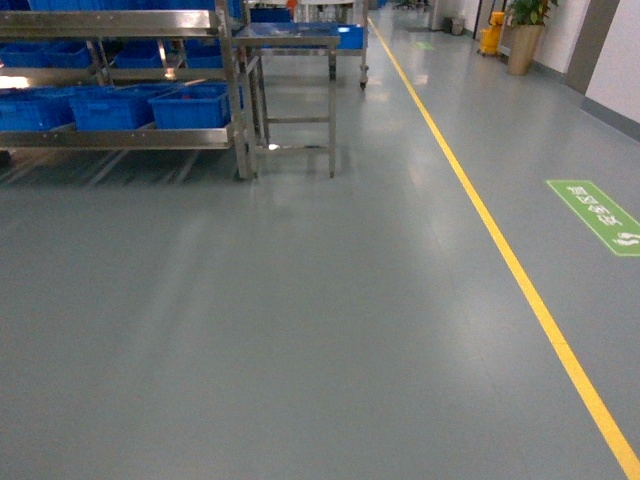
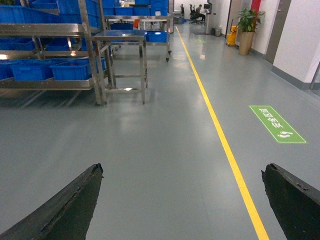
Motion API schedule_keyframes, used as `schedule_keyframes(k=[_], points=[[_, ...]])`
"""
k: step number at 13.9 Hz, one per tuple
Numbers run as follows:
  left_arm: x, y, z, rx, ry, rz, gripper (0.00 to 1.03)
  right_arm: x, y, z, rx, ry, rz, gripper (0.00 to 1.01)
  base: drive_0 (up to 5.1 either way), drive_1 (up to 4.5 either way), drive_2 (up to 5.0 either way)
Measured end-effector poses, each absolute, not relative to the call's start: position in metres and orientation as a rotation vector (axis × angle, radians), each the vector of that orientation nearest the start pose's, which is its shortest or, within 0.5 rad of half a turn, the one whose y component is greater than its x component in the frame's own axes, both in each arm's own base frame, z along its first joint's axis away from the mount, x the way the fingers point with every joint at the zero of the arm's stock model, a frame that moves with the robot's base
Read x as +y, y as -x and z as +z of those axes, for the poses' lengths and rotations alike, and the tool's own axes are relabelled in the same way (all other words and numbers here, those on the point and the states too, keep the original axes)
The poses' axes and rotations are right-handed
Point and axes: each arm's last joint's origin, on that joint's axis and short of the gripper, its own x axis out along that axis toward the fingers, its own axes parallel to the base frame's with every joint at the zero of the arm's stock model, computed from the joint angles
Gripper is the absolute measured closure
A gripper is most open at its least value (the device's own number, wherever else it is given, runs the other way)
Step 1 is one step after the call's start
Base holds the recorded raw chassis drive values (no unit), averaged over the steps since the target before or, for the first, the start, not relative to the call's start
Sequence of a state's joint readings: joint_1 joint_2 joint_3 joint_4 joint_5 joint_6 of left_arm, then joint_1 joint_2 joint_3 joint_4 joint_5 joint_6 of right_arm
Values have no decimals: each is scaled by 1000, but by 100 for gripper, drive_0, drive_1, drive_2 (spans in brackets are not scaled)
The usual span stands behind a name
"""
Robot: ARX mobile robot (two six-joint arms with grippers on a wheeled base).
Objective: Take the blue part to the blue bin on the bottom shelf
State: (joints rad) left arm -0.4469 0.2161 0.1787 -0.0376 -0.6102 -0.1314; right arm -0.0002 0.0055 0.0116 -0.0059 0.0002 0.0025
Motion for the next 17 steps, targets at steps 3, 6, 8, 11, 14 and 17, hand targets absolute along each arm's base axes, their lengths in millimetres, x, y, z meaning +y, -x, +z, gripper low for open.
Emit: schedule_keyframes(k=[3,6,8,11,14,17], points=[[-28,-98,205,49,96,167,60,0,-97,167,-3,-2,0,3,-4,414,-423],[-28,-98,205,49,96,166,60,0,-97,166,1,-2,0,3,-7,412,-425],[-28,-98,204,51,95,167,60,0,-97,167,-1,-2,0,3,-1,418,-419],[-28,-98,205,49,96,167,60,0,-97,167,-1,-2,0,3,-2,416,-421],[-28,-98,205,50,96,167,60,0,-97,167,-4,-2,-1,3,0,418,-419],[-28,-98,204,52,94,167,60,0,-97,167,-1,-2,0,3,-2,416,-420]])
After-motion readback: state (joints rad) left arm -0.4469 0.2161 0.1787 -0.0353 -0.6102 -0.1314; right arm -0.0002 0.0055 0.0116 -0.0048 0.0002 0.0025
